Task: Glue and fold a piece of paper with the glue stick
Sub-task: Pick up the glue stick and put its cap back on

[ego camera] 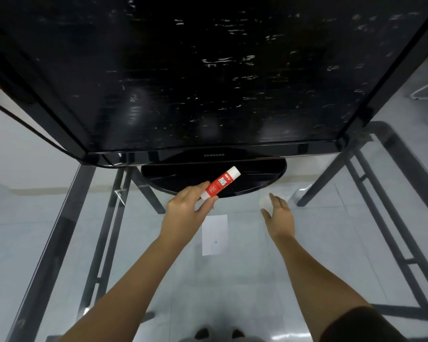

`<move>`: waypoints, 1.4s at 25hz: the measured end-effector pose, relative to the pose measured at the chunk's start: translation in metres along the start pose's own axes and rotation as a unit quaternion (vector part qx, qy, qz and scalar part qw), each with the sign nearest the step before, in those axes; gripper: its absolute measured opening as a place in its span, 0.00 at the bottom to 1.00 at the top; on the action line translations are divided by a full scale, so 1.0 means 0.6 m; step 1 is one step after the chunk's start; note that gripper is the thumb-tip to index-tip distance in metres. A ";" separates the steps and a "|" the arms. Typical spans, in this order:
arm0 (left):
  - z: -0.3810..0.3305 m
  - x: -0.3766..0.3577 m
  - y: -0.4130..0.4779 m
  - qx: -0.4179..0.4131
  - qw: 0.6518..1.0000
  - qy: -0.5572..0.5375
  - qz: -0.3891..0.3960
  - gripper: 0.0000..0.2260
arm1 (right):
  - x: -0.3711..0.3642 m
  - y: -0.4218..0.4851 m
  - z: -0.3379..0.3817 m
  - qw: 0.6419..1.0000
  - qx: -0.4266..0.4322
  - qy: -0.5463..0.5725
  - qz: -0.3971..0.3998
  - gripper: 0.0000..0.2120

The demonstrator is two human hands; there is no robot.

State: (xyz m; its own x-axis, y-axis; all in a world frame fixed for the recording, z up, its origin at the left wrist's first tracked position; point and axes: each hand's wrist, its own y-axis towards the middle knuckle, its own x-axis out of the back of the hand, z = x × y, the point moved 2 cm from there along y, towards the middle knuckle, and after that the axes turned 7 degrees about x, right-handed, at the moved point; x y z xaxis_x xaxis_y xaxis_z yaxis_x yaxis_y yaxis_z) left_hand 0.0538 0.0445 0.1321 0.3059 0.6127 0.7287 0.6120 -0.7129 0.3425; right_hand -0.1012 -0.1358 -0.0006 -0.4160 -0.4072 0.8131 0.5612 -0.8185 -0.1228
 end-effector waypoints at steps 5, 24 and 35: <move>0.014 0.000 0.000 0.011 1.000 0.012 0.013 0.20 | -0.017 0.013 -0.001 0.999 0.042 -0.026 0.012 0.23; -0.001 -0.026 -0.019 0.012 1.000 -0.007 0.021 0.19 | 0.093 -0.043 0.174 0.879 0.086 0.469 -0.025 0.09; 0.007 -0.011 -0.018 -0.017 1.000 -0.002 0.019 0.18 | 0.108 -0.052 0.189 0.911 0.167 0.376 0.003 0.11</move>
State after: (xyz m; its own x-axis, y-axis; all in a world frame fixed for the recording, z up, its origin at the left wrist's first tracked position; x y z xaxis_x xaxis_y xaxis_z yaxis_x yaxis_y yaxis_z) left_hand 0.0482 0.0497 0.1213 0.3309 0.5858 0.7398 0.5741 -0.7472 0.3348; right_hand -0.0646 -0.0906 0.1205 -0.7146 -0.6768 0.1770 0.6993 -0.6975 0.1561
